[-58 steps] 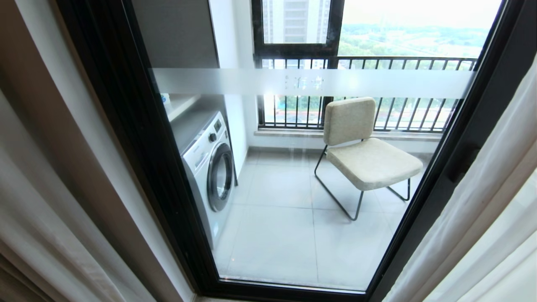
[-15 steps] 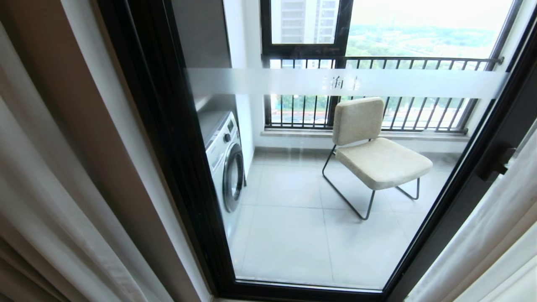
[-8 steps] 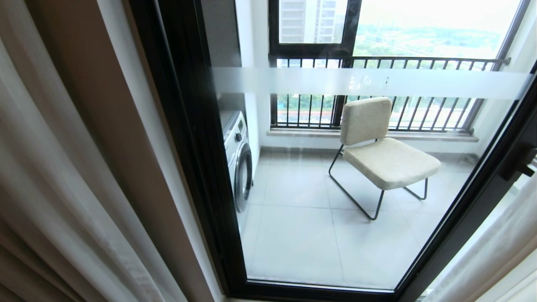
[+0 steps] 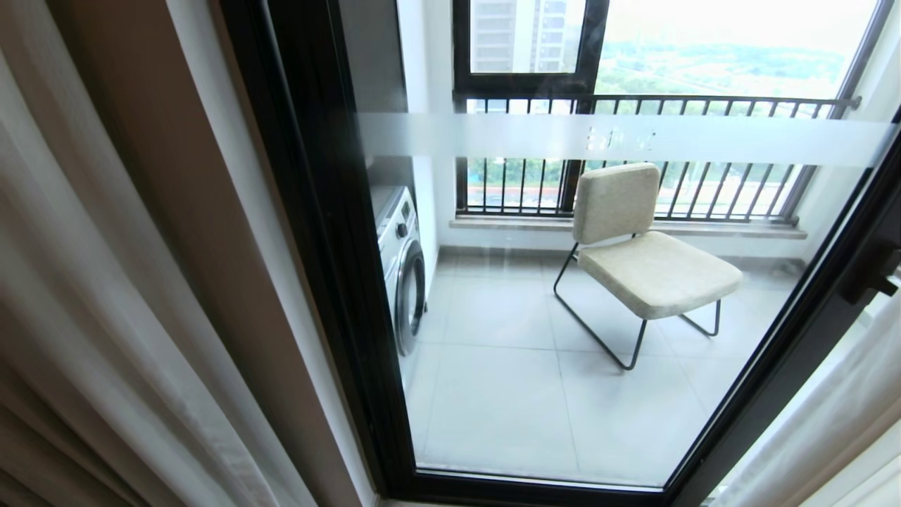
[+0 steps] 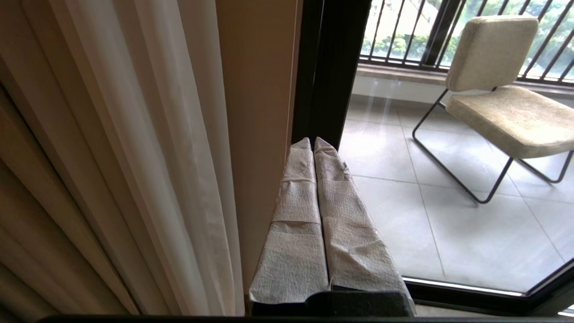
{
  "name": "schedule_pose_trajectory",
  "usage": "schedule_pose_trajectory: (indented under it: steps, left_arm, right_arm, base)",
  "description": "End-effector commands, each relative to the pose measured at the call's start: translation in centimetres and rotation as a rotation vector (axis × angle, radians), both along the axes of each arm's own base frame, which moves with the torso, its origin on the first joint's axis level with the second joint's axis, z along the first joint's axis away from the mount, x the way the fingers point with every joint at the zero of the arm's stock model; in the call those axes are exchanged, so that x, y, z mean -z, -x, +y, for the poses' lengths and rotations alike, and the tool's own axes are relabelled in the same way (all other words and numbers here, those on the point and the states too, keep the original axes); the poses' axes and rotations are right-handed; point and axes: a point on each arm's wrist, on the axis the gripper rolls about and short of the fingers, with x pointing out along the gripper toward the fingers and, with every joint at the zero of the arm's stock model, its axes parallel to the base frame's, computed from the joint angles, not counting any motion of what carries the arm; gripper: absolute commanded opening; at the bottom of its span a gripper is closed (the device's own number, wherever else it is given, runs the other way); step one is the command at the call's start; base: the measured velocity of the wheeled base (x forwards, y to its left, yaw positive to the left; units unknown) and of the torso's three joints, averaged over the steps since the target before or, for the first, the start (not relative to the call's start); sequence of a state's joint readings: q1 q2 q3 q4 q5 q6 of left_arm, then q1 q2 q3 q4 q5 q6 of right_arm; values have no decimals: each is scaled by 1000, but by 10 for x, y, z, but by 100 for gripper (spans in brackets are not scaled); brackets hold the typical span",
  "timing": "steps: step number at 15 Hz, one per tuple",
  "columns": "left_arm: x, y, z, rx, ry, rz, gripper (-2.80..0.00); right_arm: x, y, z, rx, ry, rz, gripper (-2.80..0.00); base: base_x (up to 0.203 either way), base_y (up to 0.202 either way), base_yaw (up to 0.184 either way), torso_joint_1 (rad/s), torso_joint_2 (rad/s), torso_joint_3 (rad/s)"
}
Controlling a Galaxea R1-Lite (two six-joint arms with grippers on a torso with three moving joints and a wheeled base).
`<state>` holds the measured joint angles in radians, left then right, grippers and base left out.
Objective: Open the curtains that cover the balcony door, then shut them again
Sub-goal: Close the inner curtains on both sides
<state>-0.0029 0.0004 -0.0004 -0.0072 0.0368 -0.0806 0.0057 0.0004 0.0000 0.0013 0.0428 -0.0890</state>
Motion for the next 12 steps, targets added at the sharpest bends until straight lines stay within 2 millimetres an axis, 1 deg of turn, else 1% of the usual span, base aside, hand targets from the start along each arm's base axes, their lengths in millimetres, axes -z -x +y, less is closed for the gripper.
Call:
schedule_pose_trajectory:
  steps: [1, 12]
  left_arm:
    - [0, 0, 0, 0, 1, 0, -280]
    - [0, 0, 0, -1, 2, -2, -280]
  right_arm:
    - [0, 0, 0, -1, 0, 0, -280]
    - [0, 0, 0, -1, 1, -2, -280]
  base:
    - [0, 0, 0, 0, 0, 0]
    - [0, 0, 0, 0, 0, 0]
